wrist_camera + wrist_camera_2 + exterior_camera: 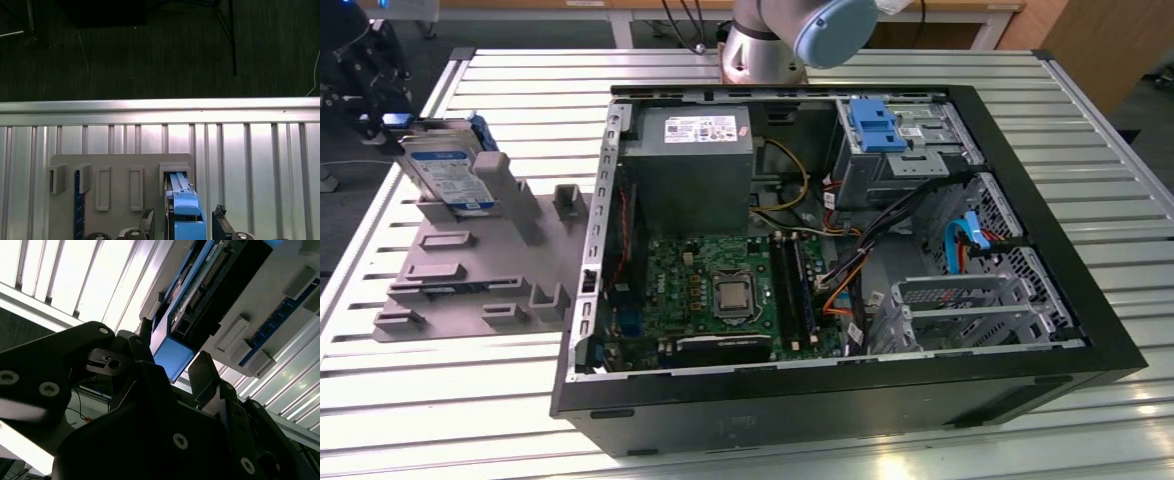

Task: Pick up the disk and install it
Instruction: 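Pick up the disk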

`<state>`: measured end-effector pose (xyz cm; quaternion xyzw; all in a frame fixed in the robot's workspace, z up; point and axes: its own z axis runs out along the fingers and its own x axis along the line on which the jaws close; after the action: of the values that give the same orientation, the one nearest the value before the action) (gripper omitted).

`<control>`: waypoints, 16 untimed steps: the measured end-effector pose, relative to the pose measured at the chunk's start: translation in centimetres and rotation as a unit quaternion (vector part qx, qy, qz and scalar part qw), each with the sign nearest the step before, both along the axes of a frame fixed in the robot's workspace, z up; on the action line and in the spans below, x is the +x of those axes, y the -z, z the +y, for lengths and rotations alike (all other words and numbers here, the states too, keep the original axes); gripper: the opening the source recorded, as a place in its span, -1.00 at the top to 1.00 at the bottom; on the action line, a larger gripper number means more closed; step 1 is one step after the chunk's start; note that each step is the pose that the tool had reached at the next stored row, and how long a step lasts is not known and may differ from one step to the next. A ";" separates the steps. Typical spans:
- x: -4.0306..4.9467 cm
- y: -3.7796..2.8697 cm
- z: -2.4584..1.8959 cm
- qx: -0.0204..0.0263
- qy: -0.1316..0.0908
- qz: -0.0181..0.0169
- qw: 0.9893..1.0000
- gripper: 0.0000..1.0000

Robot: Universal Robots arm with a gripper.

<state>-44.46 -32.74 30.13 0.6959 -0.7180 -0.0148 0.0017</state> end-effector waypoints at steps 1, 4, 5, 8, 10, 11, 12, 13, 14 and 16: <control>-0.01 0.06 0.00 0.000 0.000 0.000 1.000 -0.13; -0.03 0.09 0.01 0.000 0.000 0.000 1.000 -0.13; -0.04 0.11 0.01 0.000 0.000 0.000 1.000 -0.13; -0.05 0.25 0.01 0.000 0.000 0.000 1.000 -0.13; -0.06 0.43 0.01 0.000 -0.001 0.000 1.000 -0.13; -0.06 0.52 0.01 0.000 -0.003 0.000 1.000 -0.13; -0.06 0.58 0.01 0.000 -0.007 0.000 1.000 -0.13; -0.07 0.63 0.01 0.000 -0.011 0.000 1.000 -0.13; -0.07 0.68 0.01 0.000 -0.012 0.000 1.000 -0.13; -0.07 0.69 0.01 0.000 -0.012 0.000 1.000 -0.13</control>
<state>-44.53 -32.73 29.44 0.7046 -0.7094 -0.0150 0.0018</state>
